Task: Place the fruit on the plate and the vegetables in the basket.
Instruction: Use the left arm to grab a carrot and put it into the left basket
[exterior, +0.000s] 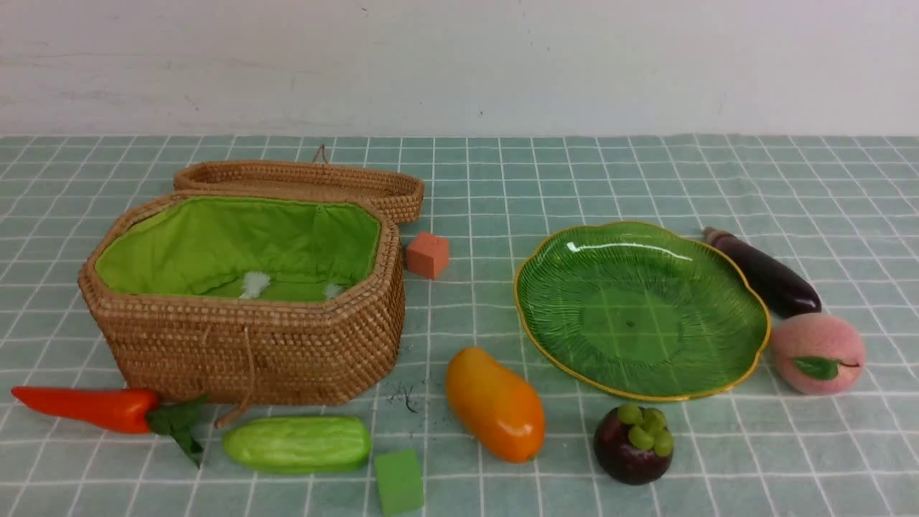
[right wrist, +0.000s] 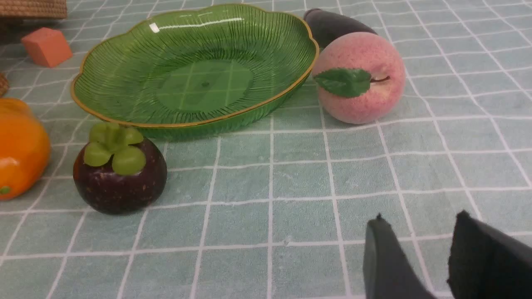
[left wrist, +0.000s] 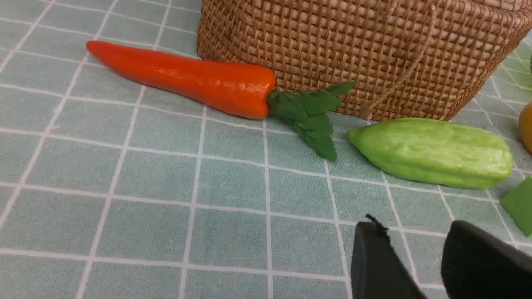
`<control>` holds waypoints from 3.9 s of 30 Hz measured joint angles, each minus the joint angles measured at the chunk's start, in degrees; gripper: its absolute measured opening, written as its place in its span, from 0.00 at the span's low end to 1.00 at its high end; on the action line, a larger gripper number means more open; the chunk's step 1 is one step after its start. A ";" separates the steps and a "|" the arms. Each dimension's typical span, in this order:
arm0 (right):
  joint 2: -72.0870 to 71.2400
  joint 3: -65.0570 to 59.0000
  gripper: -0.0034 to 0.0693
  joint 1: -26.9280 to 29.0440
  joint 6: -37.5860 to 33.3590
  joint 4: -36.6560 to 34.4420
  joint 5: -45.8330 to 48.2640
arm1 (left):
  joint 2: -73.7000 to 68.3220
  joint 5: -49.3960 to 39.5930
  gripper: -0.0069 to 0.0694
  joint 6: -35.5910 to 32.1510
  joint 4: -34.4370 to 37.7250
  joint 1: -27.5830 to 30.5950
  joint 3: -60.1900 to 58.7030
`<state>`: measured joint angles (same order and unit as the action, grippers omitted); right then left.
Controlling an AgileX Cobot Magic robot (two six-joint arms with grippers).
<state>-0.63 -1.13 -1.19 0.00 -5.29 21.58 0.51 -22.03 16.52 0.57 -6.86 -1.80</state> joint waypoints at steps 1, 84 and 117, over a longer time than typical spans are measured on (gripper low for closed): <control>0.00 0.00 0.38 0.00 0.00 0.00 0.00 | 0.00 0.00 0.40 0.00 0.00 0.00 0.00; 30.96 57.61 0.16 -10.23 -19.20 -24.65 47.30 | -66.22 -34.97 0.07 -7.96 8.46 13.98 54.78; 30.96 57.78 0.19 -10.23 -20.72 -24.07 45.70 | -96.82 -2.69 0.70 10.10 13.06 25.42 55.47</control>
<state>30.33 56.65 -11.41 -20.72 -29.37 67.28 -96.31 -24.72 26.62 13.63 18.56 53.67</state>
